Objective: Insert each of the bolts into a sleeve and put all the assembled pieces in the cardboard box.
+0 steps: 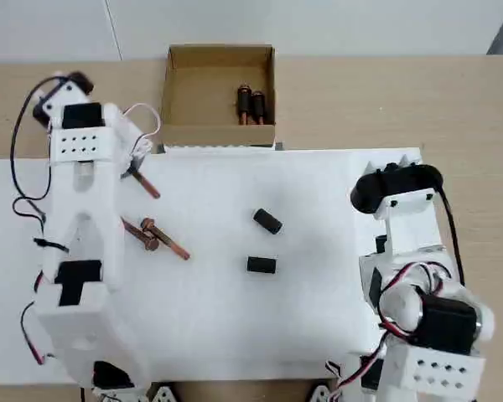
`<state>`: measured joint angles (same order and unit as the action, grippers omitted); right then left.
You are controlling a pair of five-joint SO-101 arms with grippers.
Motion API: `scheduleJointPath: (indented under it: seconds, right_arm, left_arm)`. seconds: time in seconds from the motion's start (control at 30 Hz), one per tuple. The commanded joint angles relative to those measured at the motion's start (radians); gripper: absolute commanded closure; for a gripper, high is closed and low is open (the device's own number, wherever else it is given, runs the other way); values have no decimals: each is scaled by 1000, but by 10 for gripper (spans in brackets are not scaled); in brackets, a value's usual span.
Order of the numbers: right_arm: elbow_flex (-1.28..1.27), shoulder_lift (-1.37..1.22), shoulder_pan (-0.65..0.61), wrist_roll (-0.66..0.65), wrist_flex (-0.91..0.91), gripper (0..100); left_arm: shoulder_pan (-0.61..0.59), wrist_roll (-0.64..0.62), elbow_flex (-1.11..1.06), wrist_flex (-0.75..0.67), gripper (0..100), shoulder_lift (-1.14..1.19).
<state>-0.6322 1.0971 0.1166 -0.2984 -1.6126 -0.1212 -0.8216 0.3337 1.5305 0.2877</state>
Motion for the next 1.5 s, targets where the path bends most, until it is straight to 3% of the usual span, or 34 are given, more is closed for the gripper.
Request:
scheduleJointPath:
  seconds: [0.0,0.33,0.53,0.67,0.87,1.1,1.47]
  right_arm:
    - [55,13,5,9,-41,995]
    - [86,157,4,8,-51,995]
    - [28,214,2,9,-30,995]
    - [-37,232,2,11,25,995]
    - [-123,251,1,11,148,995]
    - [-221,254,-10,84,321,995]
    - [-437,254,-303,239,605,995]
  left_arm:
    - [31,20,53,55,995,-167]
    - [163,92,30,216,995,-496]
    - [262,169,-189,213,995,-740]
    - [267,184,-357,169,995,-902]
    - [267,308,-590,41,995,-1162]
    - [267,318,-843,-129,995,-1387]
    - [267,324,-1239,-359,995,-1669]
